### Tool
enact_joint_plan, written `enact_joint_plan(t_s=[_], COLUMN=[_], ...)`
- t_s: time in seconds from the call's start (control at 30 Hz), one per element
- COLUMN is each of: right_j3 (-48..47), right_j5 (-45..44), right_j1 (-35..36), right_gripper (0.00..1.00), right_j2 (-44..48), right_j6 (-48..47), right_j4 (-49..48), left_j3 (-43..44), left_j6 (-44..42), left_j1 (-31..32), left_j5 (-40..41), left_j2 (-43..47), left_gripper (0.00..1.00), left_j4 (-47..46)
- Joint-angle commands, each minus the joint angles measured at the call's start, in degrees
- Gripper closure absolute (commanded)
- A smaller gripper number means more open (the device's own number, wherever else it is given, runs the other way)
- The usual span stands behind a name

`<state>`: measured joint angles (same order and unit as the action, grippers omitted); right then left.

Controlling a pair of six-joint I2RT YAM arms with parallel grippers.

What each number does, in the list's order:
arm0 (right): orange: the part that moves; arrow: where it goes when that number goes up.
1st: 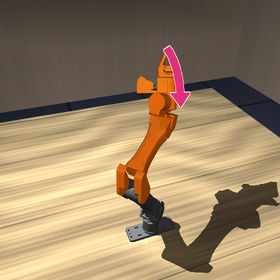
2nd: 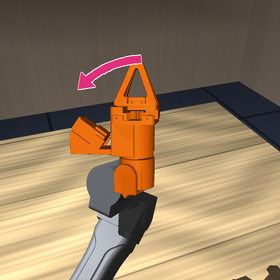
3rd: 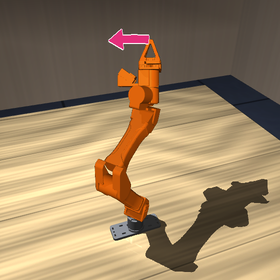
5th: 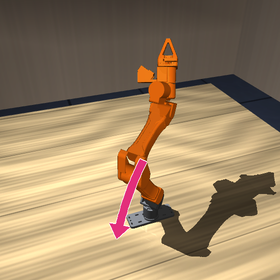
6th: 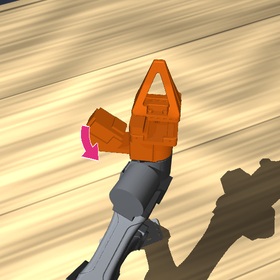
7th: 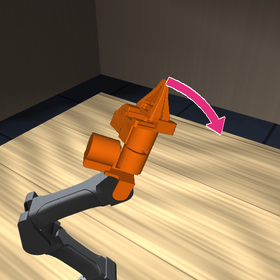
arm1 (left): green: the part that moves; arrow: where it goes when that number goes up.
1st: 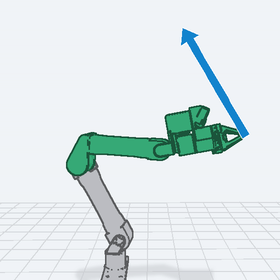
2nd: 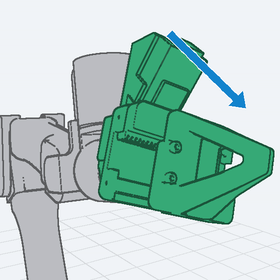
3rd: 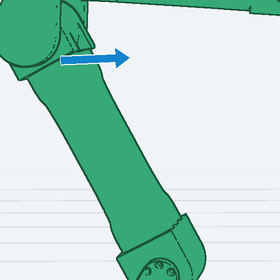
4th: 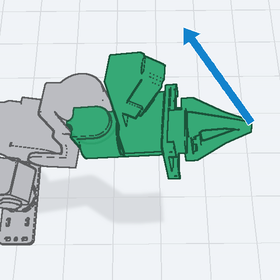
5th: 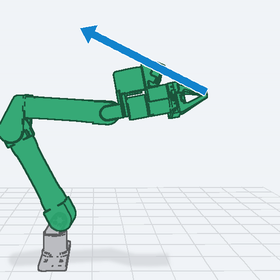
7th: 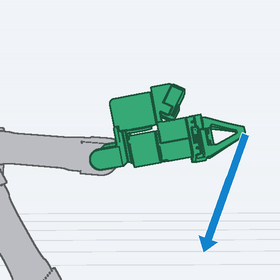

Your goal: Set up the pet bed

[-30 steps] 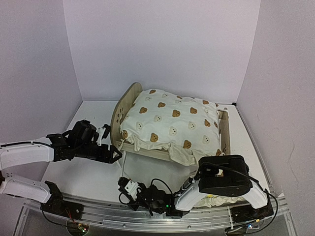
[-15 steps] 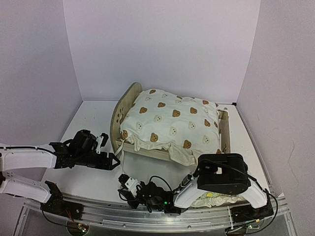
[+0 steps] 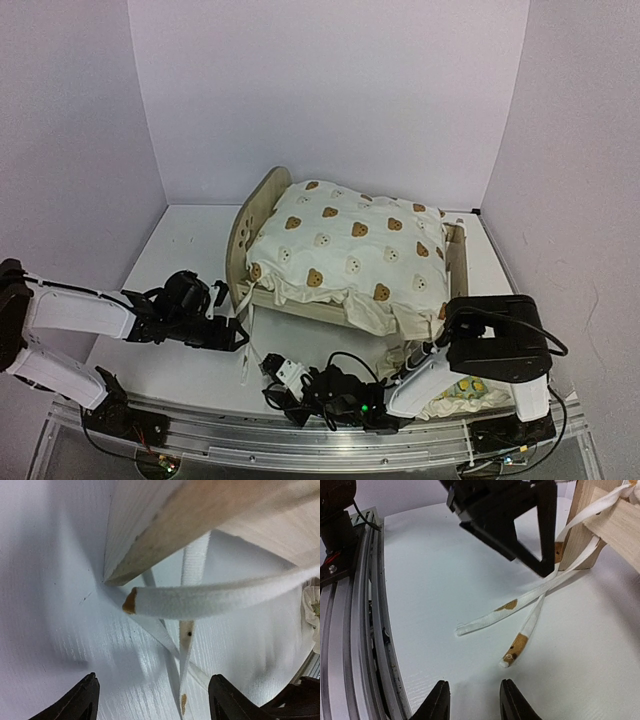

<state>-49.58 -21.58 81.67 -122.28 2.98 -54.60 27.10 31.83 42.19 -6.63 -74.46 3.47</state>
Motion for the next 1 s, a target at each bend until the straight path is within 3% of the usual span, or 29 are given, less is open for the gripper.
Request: enact_joint_plan(t_s=[0.0, 0.1, 0.3, 0.57, 0.77, 0.97], right_j3=[-0.87, -3.27, -9.30, -14.85, -15.18, -14.82], right_j5=[-3.86, -5.56, -6.55, -7.85, -10.92, -11.56], right_j1=[0.25, 0.28, -0.02, -0.72, -0.72, -0.72], right_gripper=[0.61, 0.54, 0.56, 0.70, 0.98, 1.00], right_j2=[3.62, 1.68, -4.62, -9.70, -10.67, -8.71], right_j6=[-1.78, -2.53, -3.33, -4.90, -5.86, -9.14], right_j4=[3.74, 5.98, 8.31, 12.57, 14.45, 14.92], left_j3=[-0.85, -1.41, -2.77, -4.39, -5.39, -6.07], left_j6=[-0.05, 0.37, 0.73, 1.06, 1.13, 0.59], left_j1=[0.45, 0.57, 0.62, 0.61, 0.60, 0.60], left_j5=[-3.43, -2.76, -1.33, -0.24, 1.30, 3.26], left_j2=[-2.05, -0.57, 5.57, 10.80, 14.86, 17.52], left_gripper=[0.24, 0.24, 0.22, 0.22, 0.22, 0.23], left_j4=[-5.84, -5.28, -3.82, -0.75, 0.02, -0.22])
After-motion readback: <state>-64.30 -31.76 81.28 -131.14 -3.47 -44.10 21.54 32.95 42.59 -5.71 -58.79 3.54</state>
